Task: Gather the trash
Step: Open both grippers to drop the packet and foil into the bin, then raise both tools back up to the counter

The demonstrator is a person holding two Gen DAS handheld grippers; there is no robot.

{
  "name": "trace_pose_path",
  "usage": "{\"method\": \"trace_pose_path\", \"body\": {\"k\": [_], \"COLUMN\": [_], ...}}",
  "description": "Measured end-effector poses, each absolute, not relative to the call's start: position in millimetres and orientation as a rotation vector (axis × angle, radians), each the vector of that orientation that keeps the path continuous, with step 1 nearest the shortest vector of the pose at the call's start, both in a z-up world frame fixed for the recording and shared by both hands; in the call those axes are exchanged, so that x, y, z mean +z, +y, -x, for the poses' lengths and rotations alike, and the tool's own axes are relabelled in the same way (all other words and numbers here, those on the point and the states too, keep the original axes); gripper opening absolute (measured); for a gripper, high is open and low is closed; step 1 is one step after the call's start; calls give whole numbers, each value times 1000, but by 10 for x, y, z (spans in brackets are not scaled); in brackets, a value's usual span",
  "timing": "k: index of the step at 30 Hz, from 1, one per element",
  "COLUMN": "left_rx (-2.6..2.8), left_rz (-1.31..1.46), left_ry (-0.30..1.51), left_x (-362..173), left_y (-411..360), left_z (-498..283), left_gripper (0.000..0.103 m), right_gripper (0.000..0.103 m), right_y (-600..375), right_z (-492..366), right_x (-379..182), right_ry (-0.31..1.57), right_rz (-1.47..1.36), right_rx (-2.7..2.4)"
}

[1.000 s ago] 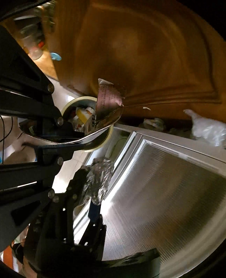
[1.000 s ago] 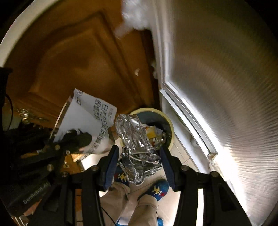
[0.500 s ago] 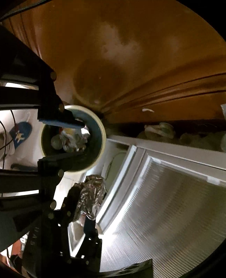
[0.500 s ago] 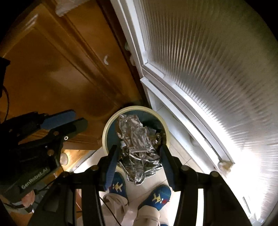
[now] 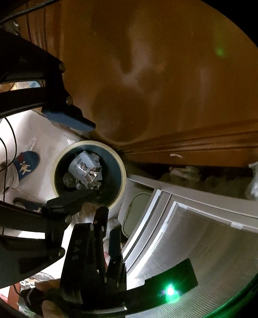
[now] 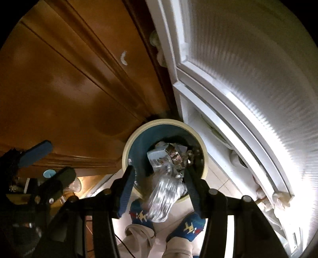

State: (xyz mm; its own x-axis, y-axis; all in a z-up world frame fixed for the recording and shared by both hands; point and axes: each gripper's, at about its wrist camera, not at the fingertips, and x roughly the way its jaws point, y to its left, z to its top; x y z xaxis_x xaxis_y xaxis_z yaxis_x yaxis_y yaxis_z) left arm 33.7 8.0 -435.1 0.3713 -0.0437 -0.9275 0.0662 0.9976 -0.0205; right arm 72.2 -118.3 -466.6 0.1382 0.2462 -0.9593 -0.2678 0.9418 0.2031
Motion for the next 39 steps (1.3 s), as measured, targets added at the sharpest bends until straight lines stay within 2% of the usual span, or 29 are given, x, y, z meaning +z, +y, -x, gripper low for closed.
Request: {"method": "trace_pose_path", "body": {"k": [4, 12, 19, 24, 28, 39], "left_rx": [-52, -33, -46, -84, -131, -288], "left_rz": [-9, 15, 43, 71, 85, 26], "left_ry": [1177, 1165, 1158, 1124, 1070, 912], "left_x": [-4255, -3980, -3501, -2875, -2305, -937], "left_y": [107, 120, 84, 35, -10, -114], "left_z": [-306, -247, -172, -125, -113, -223], "left_gripper": [66, 66, 66, 67, 77, 77], "right_gripper": [56, 56, 56, 56, 56, 56], "right_y": [-1123, -1213, -1336, -1372, -1402, -1534], "right_z": [-677, -593, -502, -430, -375, -171], "right_x": [-4542, -4321, -3974, -3515, -3051, -1655], "right_ry": [1359, 1359, 1355, 1330, 1290, 1113], "right_rz": [40, 64, 64, 77, 63, 17], "right_rx": [387, 370, 355, 365, 369, 331]}}
